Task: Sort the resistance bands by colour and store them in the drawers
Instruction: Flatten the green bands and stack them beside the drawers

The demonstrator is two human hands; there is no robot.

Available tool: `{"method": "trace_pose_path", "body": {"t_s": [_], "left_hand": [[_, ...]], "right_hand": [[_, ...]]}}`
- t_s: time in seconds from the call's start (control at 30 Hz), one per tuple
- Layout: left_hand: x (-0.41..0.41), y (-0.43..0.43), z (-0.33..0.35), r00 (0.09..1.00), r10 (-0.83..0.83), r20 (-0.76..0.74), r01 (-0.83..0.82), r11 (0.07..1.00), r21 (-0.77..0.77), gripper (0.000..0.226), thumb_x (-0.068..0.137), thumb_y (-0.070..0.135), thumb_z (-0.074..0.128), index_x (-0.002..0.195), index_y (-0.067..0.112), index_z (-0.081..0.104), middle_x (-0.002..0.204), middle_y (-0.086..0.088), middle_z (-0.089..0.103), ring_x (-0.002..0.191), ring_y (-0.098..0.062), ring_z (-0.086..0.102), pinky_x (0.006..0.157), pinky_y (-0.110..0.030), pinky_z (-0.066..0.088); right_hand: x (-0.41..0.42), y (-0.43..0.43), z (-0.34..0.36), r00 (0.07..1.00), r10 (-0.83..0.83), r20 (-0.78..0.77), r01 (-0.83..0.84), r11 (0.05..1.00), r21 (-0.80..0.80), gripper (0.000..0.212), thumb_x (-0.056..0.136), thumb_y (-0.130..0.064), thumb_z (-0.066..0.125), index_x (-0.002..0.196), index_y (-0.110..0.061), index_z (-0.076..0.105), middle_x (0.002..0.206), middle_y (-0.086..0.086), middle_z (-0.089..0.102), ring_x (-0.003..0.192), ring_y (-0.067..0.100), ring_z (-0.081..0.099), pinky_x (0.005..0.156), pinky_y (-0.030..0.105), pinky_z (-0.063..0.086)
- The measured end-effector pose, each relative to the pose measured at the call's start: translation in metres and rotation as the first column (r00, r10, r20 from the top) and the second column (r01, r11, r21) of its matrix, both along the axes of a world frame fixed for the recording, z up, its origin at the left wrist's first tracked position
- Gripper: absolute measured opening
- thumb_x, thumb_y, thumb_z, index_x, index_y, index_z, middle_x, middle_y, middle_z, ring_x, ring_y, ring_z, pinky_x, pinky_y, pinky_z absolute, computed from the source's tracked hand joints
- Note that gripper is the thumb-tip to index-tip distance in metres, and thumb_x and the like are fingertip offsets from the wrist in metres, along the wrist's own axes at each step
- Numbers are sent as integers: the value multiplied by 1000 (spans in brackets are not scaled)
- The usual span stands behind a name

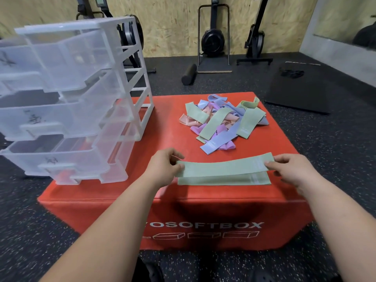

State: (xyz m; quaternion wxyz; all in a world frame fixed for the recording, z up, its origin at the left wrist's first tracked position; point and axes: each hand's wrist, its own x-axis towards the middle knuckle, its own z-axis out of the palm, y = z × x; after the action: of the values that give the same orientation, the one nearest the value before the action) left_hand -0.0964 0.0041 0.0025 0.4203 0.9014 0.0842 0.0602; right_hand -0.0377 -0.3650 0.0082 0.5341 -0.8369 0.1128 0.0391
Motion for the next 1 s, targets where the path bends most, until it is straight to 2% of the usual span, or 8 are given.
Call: {"method": "trace_pose_path", "body": {"t_s": [0.1, 0.23, 0.47, 0.6, 0.7, 0.87, 1.0], "left_hand": [[0, -3, -1, 999, 32, -15, -31, 999, 38, 21, 83, 9, 75, 94, 26, 74, 82, 4, 73, 71, -17, 69, 68, -30, 53], [1, -7, -3, 998, 39, -40, -35, 996, 84, 19, 86, 8, 75, 96, 23, 73, 87, 4, 75, 77, -17, 73, 70, -28, 57], [8, -7, -8, 999, 16, -44, -6, 979, 204, 21, 85, 10, 77, 100, 24, 72, 88, 9, 74, 75, -6, 66, 58, -12, 41], [10, -5, -13, 999, -17, -47, 30, 959, 281, 21, 86, 10, 73, 102, 22, 72, 91, 8, 71, 77, -8, 63, 58, -14, 41], [11, -3, -15, 998, -36, -50, 51, 939, 340, 22, 85, 13, 76, 104, 24, 71, 93, 8, 69, 81, -15, 64, 62, -23, 44], [12, 4, -8, 995, -95, -27, 97, 914, 394, 28, 85, 23, 81, 110, 28, 69, 100, 11, 68, 86, -16, 64, 76, -33, 52], [7, 8, -3, 948, -273, -164, 317, 863, 393, 56, 80, 35, 88, 132, 33, 65, 121, 16, 67, 106, -12, 64, 92, -34, 54]], "right_hand": [[1, -2, -5, 1000, 9, -6, -9, 995, -104, 8, 83, -21, 87, 84, -17, 80, 80, 6, 74, 69, 22, 58, 59, 30, 40], [4, -3, -7, 1000, 26, -9, -28, 962, -270, 10, 80, -25, 89, 81, -21, 79, 85, 3, 77, 68, 19, 62, 60, 30, 43], [7, -3, -8, 993, 111, -42, -117, 861, -495, 19, 75, -32, 90, 83, -24, 75, 81, -5, 73, 70, 16, 64, 61, 28, 41], [11, -5, -16, 989, 128, -71, -145, 774, -617, 24, 69, -40, 92, 77, -29, 71, 82, -7, 70, 79, 20, 67, 68, 33, 50], [10, -5, -17, 987, 144, -68, -151, 721, -677, 31, 66, -46, 91, 78, -32, 66, 90, -8, 69, 86, 21, 66, 78, 39, 57], [9, -10, -4, 963, 268, -37, -220, 697, -683, 45, 68, -46, 93, 101, -35, 64, 92, -12, 67, 88, 17, 64, 80, 35, 53], [4, -11, 1, 867, 479, -136, -420, 557, -717, 63, 70, -35, 94, 126, -37, 66, 126, -13, 65, 115, 16, 62, 98, 31, 47]]}}
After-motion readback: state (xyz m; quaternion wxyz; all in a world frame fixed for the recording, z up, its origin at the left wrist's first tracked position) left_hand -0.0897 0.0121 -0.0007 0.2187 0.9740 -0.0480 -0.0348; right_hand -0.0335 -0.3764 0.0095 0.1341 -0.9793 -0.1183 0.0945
